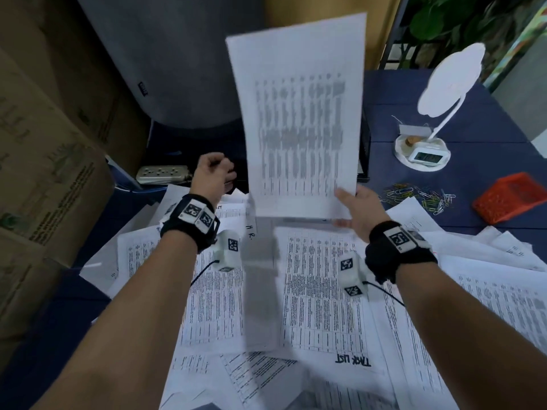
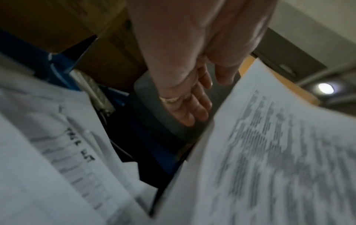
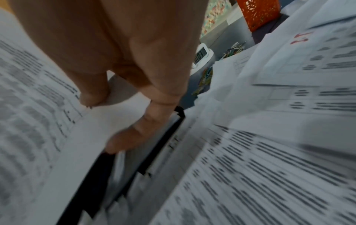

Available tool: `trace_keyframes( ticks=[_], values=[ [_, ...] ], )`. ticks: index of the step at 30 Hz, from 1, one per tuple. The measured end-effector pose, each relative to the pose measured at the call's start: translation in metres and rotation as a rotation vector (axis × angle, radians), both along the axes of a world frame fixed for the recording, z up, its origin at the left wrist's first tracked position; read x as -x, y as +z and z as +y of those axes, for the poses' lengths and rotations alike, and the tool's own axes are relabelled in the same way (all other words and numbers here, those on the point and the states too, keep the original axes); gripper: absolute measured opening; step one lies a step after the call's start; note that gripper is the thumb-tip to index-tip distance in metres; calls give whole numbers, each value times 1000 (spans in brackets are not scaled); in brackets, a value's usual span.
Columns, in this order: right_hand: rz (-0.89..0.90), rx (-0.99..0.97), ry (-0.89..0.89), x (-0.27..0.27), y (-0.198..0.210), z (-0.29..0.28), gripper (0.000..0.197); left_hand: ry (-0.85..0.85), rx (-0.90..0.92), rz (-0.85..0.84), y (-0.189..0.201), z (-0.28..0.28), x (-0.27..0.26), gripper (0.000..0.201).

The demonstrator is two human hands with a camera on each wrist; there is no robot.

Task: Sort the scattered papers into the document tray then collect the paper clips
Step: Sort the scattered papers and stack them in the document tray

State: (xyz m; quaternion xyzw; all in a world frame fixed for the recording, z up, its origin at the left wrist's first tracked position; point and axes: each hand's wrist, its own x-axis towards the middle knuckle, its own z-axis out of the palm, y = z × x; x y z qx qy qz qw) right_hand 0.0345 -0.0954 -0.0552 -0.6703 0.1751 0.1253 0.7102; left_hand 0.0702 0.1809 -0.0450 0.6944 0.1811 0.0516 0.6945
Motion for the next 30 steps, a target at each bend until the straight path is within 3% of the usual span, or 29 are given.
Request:
trace_keyframes(
  ticks=[7, 9, 13, 15, 17, 22, 26, 30],
  values=[
    [-83, -46, -229, -40, 35, -6, 10, -269, -507, 299, -46, -2, 34, 22],
    [-115, 33, -263, -49, 36, -5, 23, -367, -628, 351, -54, -7, 41, 34],
    [-124, 206, -270, -67, 29, -7, 44, -627, -1097, 480, -76, -14, 47, 59],
    [-143, 380, -234, -72, 27, -9, 52, -733, -1231, 547, -89, -20, 50, 67],
    [-184, 524, -221, -78, 22, -12, 49, -750, -1272, 593, -99, -24, 51, 71],
    [-192, 532, -170, -85, 20, -12, 35, -735, -1333, 620, -101, -30, 52, 82],
    [-216, 816, -133, -77, 24, -12, 28, -640, -1283, 575, -93, -21, 48, 65],
    [-180, 1014, 33, -67, 25, -9, 22, -641, -1288, 585, -83, 5, 36, 77]
  ],
)
